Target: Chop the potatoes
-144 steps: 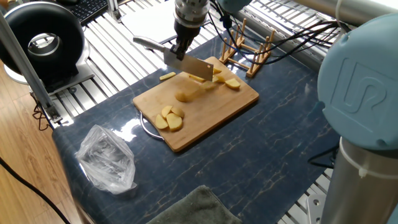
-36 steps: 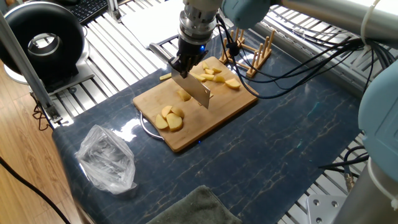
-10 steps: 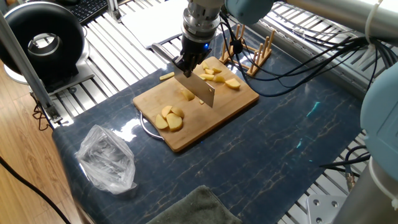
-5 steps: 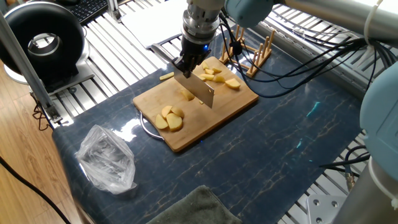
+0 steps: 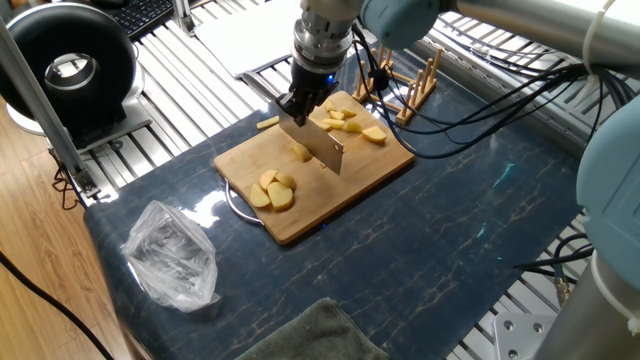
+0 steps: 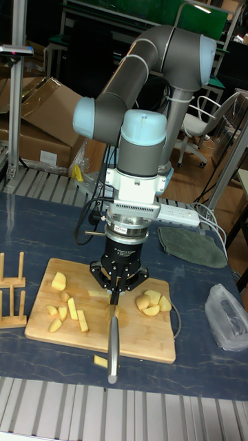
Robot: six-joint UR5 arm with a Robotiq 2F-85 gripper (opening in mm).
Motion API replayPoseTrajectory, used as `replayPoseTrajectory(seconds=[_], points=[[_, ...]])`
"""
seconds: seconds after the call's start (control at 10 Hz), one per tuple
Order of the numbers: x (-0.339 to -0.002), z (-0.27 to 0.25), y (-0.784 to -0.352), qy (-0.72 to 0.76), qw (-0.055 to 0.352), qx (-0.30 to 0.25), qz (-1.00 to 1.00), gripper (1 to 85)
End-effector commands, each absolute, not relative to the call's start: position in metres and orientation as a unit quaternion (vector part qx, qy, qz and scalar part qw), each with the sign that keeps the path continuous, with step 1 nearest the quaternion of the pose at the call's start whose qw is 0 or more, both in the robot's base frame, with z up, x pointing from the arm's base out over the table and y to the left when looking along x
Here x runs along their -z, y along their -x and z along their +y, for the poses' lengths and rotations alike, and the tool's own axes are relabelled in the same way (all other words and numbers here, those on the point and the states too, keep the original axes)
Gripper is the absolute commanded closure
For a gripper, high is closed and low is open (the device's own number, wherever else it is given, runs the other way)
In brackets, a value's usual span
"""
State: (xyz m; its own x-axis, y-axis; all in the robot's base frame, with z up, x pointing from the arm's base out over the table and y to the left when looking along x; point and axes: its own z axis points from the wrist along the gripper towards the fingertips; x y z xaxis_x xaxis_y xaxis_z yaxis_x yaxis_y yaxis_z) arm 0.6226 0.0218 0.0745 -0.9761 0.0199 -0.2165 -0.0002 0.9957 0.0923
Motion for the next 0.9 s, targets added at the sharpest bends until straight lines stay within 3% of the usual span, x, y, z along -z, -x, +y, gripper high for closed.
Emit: replayPoseTrajectory(seconds=[0.0, 0.2, 0.8], points=[[-0.069, 0.022, -0.630, -0.009, 0.123, -0.048, 0.991, 84.7], [-0.070, 0.021, -0.632, -0.007, 0.126, -0.046, 0.991, 84.7], [-0.090, 0.019, -0.609, -0.002, 0.083, -0.055, 0.995, 84.7]])
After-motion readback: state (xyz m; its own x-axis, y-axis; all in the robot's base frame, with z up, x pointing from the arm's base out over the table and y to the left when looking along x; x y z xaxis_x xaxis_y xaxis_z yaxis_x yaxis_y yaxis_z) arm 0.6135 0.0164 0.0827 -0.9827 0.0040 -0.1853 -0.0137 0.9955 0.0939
